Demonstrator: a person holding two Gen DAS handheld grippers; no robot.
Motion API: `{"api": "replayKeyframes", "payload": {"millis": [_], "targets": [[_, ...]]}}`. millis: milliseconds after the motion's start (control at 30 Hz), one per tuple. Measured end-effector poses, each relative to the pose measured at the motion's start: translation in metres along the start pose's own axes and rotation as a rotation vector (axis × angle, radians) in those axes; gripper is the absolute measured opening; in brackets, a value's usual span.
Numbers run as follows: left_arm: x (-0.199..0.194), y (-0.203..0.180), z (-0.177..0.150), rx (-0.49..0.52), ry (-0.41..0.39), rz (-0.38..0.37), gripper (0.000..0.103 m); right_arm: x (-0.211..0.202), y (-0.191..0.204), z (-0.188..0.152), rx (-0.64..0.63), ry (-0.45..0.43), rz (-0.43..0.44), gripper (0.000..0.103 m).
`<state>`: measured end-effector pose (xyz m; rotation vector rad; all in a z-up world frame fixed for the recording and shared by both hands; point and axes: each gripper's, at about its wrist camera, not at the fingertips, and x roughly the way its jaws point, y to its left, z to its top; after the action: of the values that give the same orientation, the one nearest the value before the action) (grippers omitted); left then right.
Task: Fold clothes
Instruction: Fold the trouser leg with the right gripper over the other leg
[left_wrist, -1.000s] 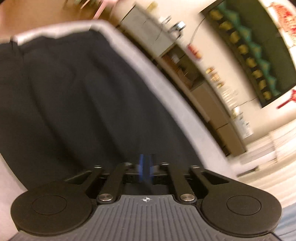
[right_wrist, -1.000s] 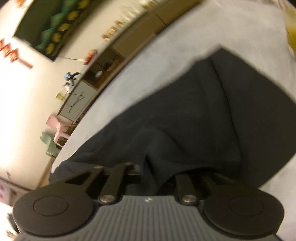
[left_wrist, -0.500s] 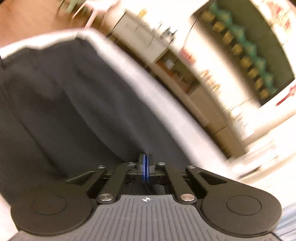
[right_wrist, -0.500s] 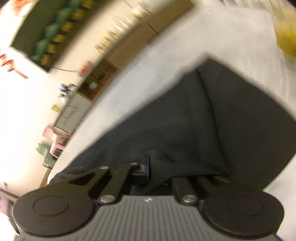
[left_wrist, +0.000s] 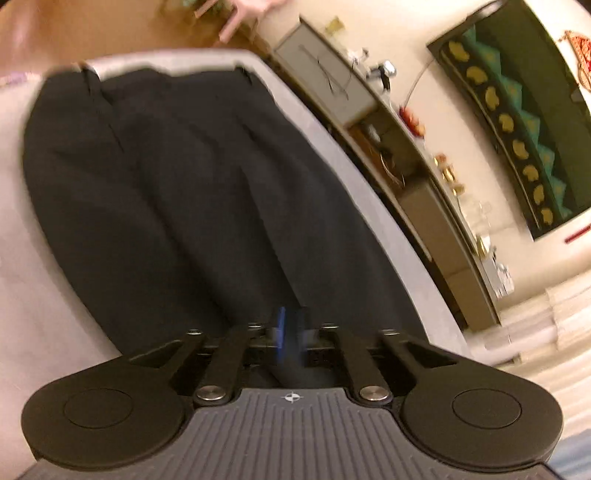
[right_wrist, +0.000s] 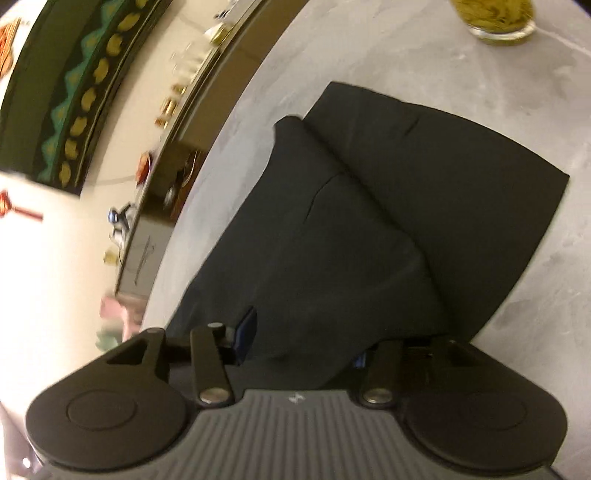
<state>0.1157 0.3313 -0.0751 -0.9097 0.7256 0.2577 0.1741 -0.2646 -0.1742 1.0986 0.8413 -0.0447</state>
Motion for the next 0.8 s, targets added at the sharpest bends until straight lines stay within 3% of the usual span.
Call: {"api": "replayKeyframes", "payload": {"millis": [33, 67, 100, 133, 167, 233, 267, 367, 467, 533, 600, 633, 667, 733, 767, 800], "targets": [[0.007, -0.002, 0.0, 0.001, 0.013, 0.007, 0.042, 0.002, 0.0, 0.0, -0.013, -0.006, -0.005, 0.049], [0.011, -0.005, -0.001, 0.009, 0.012, 0.021, 0.044, 0.004, 0.003, 0.001, -0.043, -0.011, -0.015, 0.037], [0.016, -0.007, 0.0, 0.014, 0.016, 0.02, 0.044, 0.004, 0.008, 0.001, -0.09, -0.029, -0.026, 0.01], [0.019, -0.008, 0.002, 0.011, 0.017, 0.017, 0.044, 0.002, 0.018, 0.002, -0.159, -0.064, -0.036, 0.004], [0.021, -0.009, 0.003, 0.007, 0.017, 0.014, 0.044, 0.0, 0.028, 0.002, -0.228, -0.099, -0.046, 0.002], [0.018, -0.011, 0.003, 0.004, 0.001, 0.001, 0.044, -0.037, 0.07, -0.013, -0.532, -0.289, -0.03, 0.002], [0.016, -0.011, 0.003, 0.004, -0.006, -0.004, 0.044, -0.051, 0.079, -0.018, -0.615, -0.344, -0.025, 0.001], [0.018, -0.01, -0.003, 0.041, 0.017, 0.023, 0.044, -0.049, 0.047, -0.012, -0.485, -0.264, -0.053, 0.002], [0.027, 0.0, -0.003, 0.03, 0.05, 0.07, 0.043, -0.047, 0.016, -0.007, -0.355, -0.185, -0.08, 0.013], [0.022, 0.002, -0.001, 0.029, 0.038, 0.077, 0.043, -0.045, -0.006, -0.003, -0.268, -0.131, -0.097, 0.015], [0.018, 0.006, 0.0, 0.021, 0.029, 0.084, 0.043, -0.05, -0.021, 0.003, -0.17, -0.14, -0.094, 0.046], [0.017, 0.008, 0.001, 0.017, 0.026, 0.086, 0.043, -0.05, -0.025, 0.008, -0.122, -0.157, -0.089, 0.047], [0.017, 0.01, 0.002, 0.014, 0.023, 0.093, 0.043, -0.047, -0.027, 0.013, -0.089, -0.169, -0.087, 0.045], [0.016, 0.015, 0.004, 0.008, 0.015, 0.098, 0.043, -0.044, -0.033, 0.02, -0.076, -0.18, -0.097, 0.015], [0.015, 0.018, 0.005, 0.005, 0.009, 0.1, 0.043, -0.049, -0.027, 0.019, -0.143, -0.218, -0.099, 0.006], [0.013, 0.019, 0.006, 0.004, 0.004, 0.104, 0.043, -0.06, -0.015, 0.012, -0.256, -0.292, -0.094, 0.006]]}}
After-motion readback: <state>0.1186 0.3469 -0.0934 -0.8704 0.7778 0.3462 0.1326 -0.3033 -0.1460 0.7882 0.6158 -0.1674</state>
